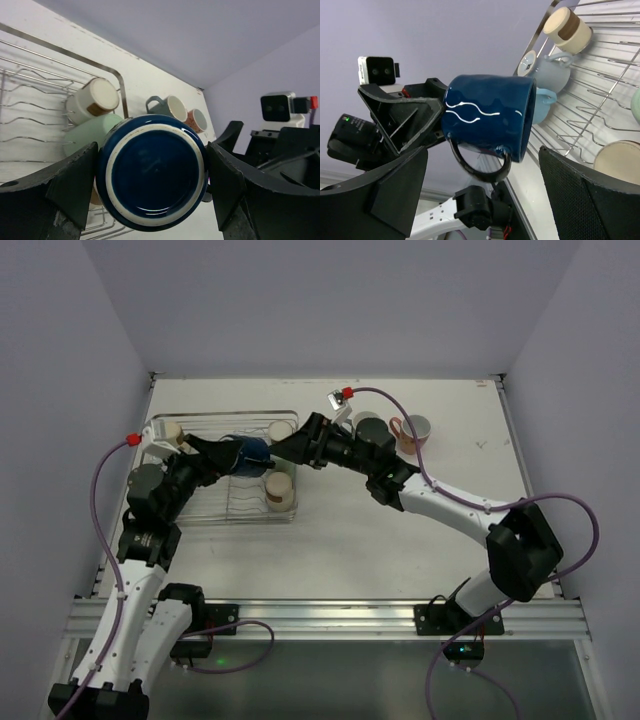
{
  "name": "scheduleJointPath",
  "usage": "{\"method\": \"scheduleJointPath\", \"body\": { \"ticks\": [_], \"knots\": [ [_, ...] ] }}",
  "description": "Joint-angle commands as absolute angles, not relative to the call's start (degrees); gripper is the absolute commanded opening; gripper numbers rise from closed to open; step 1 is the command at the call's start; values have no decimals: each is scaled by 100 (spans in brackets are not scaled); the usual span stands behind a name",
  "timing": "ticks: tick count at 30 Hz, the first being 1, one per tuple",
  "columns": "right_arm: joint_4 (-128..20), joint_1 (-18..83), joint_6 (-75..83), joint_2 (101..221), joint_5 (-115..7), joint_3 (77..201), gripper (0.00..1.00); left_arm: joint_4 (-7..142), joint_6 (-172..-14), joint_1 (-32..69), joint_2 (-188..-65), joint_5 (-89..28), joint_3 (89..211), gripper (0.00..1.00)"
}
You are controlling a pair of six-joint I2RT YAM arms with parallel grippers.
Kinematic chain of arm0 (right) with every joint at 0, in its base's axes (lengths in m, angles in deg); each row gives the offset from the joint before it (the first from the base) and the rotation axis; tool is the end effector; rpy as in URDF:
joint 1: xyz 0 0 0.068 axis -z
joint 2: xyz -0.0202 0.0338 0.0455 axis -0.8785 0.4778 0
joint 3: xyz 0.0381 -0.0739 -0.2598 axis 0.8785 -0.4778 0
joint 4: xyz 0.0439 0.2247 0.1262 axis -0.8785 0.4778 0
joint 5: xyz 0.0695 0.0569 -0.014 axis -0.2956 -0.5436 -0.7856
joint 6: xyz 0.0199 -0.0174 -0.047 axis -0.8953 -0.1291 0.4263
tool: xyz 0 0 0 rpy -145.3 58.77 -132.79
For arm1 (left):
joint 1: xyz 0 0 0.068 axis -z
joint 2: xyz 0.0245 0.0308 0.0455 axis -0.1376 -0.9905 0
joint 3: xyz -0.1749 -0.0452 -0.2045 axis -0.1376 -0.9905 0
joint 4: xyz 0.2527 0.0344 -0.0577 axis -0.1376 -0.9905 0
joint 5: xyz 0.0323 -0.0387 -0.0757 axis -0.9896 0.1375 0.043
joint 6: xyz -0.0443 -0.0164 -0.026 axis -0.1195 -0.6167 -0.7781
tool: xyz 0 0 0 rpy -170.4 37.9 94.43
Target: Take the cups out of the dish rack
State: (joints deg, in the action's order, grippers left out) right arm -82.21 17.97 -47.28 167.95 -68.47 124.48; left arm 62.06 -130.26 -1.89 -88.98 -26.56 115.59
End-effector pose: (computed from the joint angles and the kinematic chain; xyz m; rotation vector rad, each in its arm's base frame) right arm 0.2547 0.2601 0.3196 -0.1238 1.8310 1.6283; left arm 0.1649 -0.0250 0.3281 -0.4566 1.6517 -0.8932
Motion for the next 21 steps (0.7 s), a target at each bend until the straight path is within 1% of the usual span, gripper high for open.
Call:
{"method": "scheduleJointPath", "body": {
  "ticks": [1,10,12,16,17,20,21],
  "knots": [
    [-8770,1795,-5110,16867,-6851,12420,93,7515,-13544,-220,-8724,-1820,11527,0],
    [-9096,1786,-5366,16762,-6895,12200,94,8016,-13870,-211,-8592,-1381,11369,0],
    [-9427,1786,-5444,16805,-7035,12191,94,8200,-14028,-211,-8592,-1266,11316,0],
    [-10289,1786,-5778,16911,-7501,12174,83,8648,-14344,-211,-8671,-837,11132,0],
    [-10465,1778,-5849,16928,-7554,12121,78,8727,-14458,-211,-8706,-766,11105,0],
    [-10993,1778,-6042,16911,-7721,12051,68,8922,-14529,-185,-8724,-686,11017,0],
    [-11160,1778,-6095,16894,-7782,12042,66,8939,-14529,-176,-8732,-695,11000,0]
  ]
}}
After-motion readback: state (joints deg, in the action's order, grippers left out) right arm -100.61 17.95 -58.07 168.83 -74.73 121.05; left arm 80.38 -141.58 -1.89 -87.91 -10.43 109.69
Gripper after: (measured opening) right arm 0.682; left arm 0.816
